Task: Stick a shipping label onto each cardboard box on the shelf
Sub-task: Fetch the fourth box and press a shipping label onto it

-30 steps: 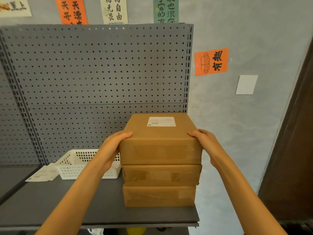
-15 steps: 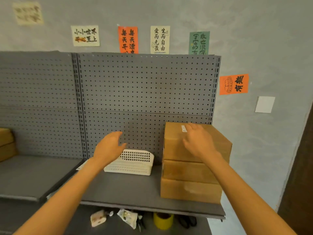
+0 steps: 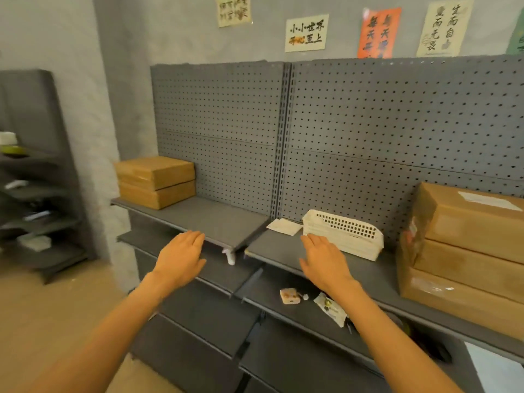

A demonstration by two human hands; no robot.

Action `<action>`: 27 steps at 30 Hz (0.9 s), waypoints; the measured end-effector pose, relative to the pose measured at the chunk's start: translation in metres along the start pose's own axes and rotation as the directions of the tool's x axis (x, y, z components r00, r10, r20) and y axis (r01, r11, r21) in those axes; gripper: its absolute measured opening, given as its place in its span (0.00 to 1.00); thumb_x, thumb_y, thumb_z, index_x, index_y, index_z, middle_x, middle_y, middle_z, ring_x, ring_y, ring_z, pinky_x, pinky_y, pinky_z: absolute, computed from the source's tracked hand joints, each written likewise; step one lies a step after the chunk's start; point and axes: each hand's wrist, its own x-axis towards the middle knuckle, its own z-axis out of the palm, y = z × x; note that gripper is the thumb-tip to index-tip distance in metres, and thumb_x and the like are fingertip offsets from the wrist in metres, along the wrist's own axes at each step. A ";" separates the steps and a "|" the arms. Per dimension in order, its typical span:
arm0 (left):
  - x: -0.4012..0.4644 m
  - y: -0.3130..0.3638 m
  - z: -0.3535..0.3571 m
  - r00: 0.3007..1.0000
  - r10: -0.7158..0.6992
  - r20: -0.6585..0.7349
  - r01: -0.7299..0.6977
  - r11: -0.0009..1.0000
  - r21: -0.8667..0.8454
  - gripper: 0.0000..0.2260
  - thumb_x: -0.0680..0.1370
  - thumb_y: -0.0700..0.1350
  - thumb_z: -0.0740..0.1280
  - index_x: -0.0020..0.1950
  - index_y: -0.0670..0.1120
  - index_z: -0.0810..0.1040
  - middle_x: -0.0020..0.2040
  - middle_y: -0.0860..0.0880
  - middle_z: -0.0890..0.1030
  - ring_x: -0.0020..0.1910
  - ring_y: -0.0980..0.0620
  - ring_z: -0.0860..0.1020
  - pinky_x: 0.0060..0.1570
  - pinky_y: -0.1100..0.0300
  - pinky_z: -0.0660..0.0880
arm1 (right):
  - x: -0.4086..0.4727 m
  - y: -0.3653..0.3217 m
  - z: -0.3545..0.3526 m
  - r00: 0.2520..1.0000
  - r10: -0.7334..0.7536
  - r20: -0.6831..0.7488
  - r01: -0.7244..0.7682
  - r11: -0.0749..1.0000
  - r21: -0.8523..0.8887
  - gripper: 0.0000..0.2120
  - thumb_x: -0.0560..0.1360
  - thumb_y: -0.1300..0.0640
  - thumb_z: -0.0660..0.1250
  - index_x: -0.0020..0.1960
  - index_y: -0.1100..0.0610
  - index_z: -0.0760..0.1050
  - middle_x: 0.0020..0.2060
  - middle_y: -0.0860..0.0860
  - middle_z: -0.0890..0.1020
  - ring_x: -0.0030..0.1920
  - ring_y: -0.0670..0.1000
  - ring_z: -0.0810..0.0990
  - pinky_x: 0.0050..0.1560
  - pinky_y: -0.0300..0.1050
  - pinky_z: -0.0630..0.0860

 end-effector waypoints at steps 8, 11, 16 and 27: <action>-0.071 -0.112 -0.018 0.975 -0.223 -0.019 0.223 0.973 0.062 0.29 0.79 0.54 0.62 0.75 0.42 0.59 0.74 0.45 0.64 0.73 0.46 0.61 0.72 0.56 0.57 | 0.052 -0.127 0.006 0.973 -0.230 -0.021 0.231 0.965 0.121 0.26 0.80 0.53 0.58 0.75 0.59 0.58 0.72 0.55 0.65 0.71 0.55 0.64 0.68 0.48 0.66; -0.089 -0.144 -0.015 0.958 -0.288 0.010 0.286 0.953 0.097 0.28 0.79 0.54 0.61 0.75 0.42 0.60 0.73 0.45 0.65 0.72 0.47 0.63 0.71 0.56 0.57 | 0.069 -0.166 0.018 0.957 -0.290 0.002 0.287 0.948 0.139 0.27 0.81 0.52 0.58 0.76 0.59 0.56 0.74 0.55 0.63 0.73 0.55 0.62 0.69 0.48 0.64; -0.102 -0.182 0.003 0.926 -0.375 0.047 0.368 0.923 0.110 0.29 0.79 0.55 0.60 0.76 0.44 0.58 0.75 0.47 0.63 0.74 0.48 0.60 0.72 0.56 0.57 | 0.090 -0.207 0.044 0.940 -0.337 0.060 0.325 0.933 0.153 0.31 0.80 0.49 0.59 0.77 0.58 0.52 0.75 0.53 0.60 0.74 0.53 0.59 0.70 0.47 0.63; -0.011 -0.332 0.023 0.907 -0.421 -0.002 0.413 0.889 0.196 0.29 0.79 0.54 0.61 0.76 0.43 0.58 0.74 0.46 0.64 0.74 0.47 0.60 0.72 0.56 0.57 | 0.246 -0.313 0.081 0.913 -0.408 -0.002 0.399 0.892 0.211 0.30 0.80 0.50 0.60 0.76 0.59 0.53 0.74 0.54 0.62 0.73 0.54 0.61 0.69 0.47 0.64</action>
